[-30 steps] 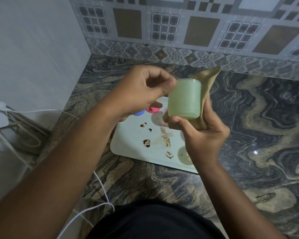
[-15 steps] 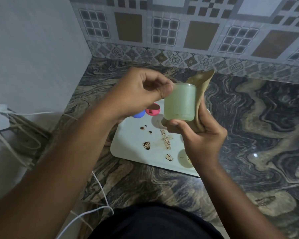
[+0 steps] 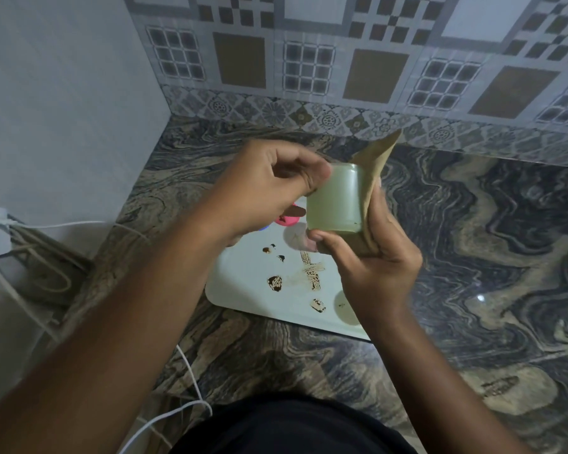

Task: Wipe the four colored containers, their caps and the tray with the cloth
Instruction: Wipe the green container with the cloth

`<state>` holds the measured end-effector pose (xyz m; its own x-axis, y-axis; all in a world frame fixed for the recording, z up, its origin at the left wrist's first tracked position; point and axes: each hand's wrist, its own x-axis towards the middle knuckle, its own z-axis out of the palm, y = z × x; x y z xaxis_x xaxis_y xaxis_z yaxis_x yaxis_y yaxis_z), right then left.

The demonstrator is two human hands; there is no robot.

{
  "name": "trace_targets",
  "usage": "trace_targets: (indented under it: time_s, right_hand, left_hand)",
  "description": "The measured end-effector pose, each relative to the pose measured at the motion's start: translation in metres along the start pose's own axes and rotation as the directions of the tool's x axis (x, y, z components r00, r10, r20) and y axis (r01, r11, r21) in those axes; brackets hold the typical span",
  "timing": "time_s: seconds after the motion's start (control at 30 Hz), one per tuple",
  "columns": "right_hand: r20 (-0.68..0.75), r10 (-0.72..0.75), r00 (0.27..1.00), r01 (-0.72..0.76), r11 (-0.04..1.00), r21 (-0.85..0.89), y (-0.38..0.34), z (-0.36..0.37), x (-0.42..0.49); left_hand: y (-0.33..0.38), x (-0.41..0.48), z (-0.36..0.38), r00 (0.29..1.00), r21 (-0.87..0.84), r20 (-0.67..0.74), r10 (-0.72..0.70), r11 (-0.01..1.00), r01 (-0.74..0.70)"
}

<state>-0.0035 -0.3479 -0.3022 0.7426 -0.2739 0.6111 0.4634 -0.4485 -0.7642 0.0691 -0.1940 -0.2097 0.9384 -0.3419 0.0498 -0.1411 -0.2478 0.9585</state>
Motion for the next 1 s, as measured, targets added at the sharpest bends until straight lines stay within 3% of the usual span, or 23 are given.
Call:
trace_targets:
  time_s: [0.17, 0.37, 0.6, 0.83, 1.0]
  right_hand:
    - [-0.006, -0.240, 0.971, 0.234, 0.952, -0.198, -0.011, 0.002, 0.006]
    - [-0.008, -0.320, 0.948, 0.312, 0.931, -0.190, -0.013, 0.002, 0.011]
    - [-0.165, -0.234, 0.958, 0.229, 0.972, -0.050, -0.005, -0.002, 0.011]
    - [-0.096, -0.211, 0.973, 0.211, 0.977, -0.009, -0.009, 0.003, 0.002]
    - [-0.172, -0.003, 0.985, 0.031, 0.987, 0.159, -0.013, 0.001, 0.008]
  left_hand:
    - [0.002, 0.005, -0.002, 0.996, -0.143, -0.040, -0.085, 0.987, 0.078]
    - [0.003, 0.006, -0.004, 0.993, -0.256, 0.020, -0.112, 0.960, 0.113]
    - [0.000, 0.005, -0.007, 0.993, -0.304, 0.066, -0.096, 0.946, 0.112]
    - [0.008, 0.008, -0.002, 0.999, -0.216, 0.030, -0.044, 0.975, 0.049]
    - [0.003, 0.007, -0.009, 0.997, -0.279, 0.048, -0.055, 0.958, 0.066]
